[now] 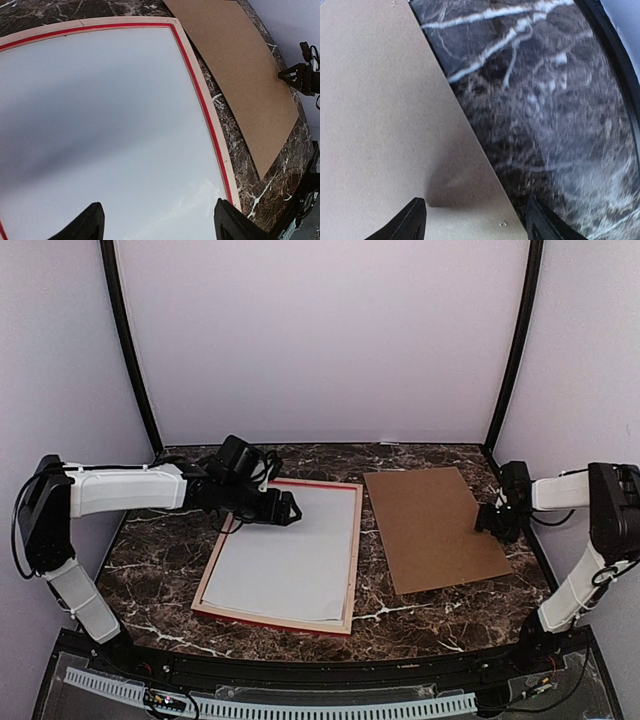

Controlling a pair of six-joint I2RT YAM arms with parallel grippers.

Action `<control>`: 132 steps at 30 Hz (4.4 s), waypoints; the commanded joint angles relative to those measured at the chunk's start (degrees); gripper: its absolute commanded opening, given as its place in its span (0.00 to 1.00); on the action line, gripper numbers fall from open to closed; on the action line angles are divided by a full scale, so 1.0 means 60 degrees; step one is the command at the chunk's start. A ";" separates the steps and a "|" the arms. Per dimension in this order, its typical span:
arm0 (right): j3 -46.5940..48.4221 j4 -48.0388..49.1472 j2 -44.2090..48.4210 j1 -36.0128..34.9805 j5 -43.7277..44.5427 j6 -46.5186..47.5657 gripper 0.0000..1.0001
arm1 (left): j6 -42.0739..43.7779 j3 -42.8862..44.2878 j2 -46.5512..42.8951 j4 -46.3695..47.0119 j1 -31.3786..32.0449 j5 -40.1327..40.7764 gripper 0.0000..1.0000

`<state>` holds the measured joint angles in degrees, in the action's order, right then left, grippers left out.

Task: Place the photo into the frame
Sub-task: Move the frame body to the center of the board, then pick up the backboard from the center of the board.

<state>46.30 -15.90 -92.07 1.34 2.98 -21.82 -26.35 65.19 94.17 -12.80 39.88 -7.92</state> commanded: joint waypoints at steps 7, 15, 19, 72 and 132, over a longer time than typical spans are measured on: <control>-0.2071 0.0064 0.2952 0.0025 -0.1877 -0.1367 0.61 | -0.0369 0.2336 0.2065 0.0701 0.1872 -0.0347 0.78; -0.1941 -0.0437 0.3663 0.0025 -0.1278 -0.1242 0.66 | -0.0283 0.4527 0.4216 0.0702 0.2890 -0.0595 0.78; -0.1759 -0.0264 0.3208 0.0025 -0.1371 -0.1080 0.68 | -0.0355 0.5377 0.5222 0.0502 0.3060 -0.0533 0.78; -0.0616 0.1440 -0.0036 0.0245 -0.3733 -0.0356 0.67 | -0.1769 0.6792 0.7556 0.0339 0.2078 -0.1337 0.76; -0.1116 0.0951 0.2607 0.0655 -0.8893 -0.0968 0.05 | -0.2299 0.3308 0.5379 0.2676 0.1711 -0.1856 0.74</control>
<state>36.60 -6.68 -75.59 5.87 -52.69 -29.80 -41.10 86.37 127.46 4.45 49.15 -16.45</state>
